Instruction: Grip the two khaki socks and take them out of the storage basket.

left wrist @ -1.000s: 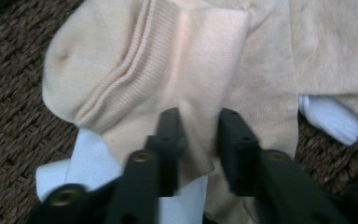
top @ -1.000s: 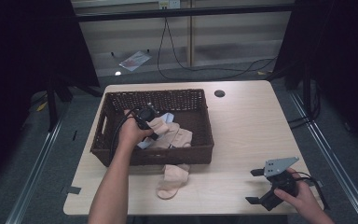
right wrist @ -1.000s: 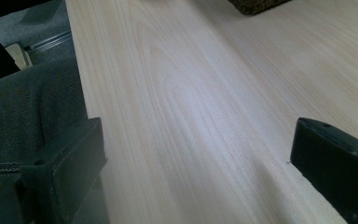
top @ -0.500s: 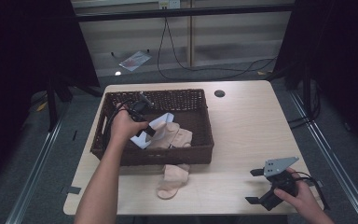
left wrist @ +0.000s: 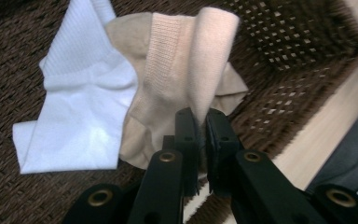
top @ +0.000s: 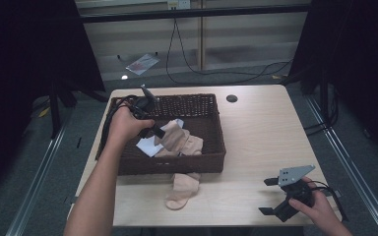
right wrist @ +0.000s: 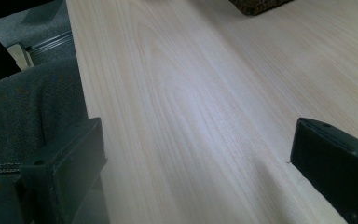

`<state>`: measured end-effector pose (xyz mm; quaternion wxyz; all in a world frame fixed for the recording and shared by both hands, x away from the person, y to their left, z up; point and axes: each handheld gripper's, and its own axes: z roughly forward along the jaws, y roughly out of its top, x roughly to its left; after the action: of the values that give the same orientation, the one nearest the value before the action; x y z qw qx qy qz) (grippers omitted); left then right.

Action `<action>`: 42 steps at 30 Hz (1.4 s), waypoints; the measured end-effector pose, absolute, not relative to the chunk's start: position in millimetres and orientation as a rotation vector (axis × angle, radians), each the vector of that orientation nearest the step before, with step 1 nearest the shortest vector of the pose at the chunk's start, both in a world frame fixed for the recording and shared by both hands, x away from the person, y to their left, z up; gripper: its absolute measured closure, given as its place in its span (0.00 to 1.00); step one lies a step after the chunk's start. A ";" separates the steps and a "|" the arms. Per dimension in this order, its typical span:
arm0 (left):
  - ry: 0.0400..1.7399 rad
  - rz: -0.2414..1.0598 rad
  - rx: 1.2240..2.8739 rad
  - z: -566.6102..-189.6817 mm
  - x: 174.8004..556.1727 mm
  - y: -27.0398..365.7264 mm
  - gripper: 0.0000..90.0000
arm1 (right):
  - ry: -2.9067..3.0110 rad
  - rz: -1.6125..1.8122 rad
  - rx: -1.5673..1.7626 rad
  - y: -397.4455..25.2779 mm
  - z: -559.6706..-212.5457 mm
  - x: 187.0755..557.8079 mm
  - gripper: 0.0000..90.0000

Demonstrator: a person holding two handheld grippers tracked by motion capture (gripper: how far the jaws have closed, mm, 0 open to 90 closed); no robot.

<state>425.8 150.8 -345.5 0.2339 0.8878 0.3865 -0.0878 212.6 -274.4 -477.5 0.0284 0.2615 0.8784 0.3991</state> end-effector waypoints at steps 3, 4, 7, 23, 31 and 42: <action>1.050 -0.241 2.448 -339.5 424.4 150.4 0.95 | 2.712 1.231 0.805 -274.3 -477.7 212.7 0.03; 1.044 -0.249 2.440 -333.8 423.0 150.0 0.95 | 2.712 1.226 0.805 -274.2 -477.7 212.7 0.03; 1.049 -0.257 2.449 -325.2 420.5 148.7 0.94 | 2.712 1.229 0.801 -274.1 -477.9 212.9 0.03; 1.000 -0.298 2.506 -288.8 407.2 139.7 0.94 | 2.712 1.229 0.801 -273.8 -477.8 212.9 0.03; 0.984 -0.312 2.508 -276.6 400.7 138.4 0.94 | 2.705 1.227 0.798 -274.2 -477.2 212.6 0.03; 0.967 -0.325 2.513 -267.2 396.2 137.5 0.94 | 2.709 1.228 0.797 -273.8 -477.4 212.6 0.03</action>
<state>396.2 137.5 -267.2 0.2131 0.9053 0.3483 -0.1169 212.6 -273.8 -477.4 0.0312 0.2587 0.8793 0.3986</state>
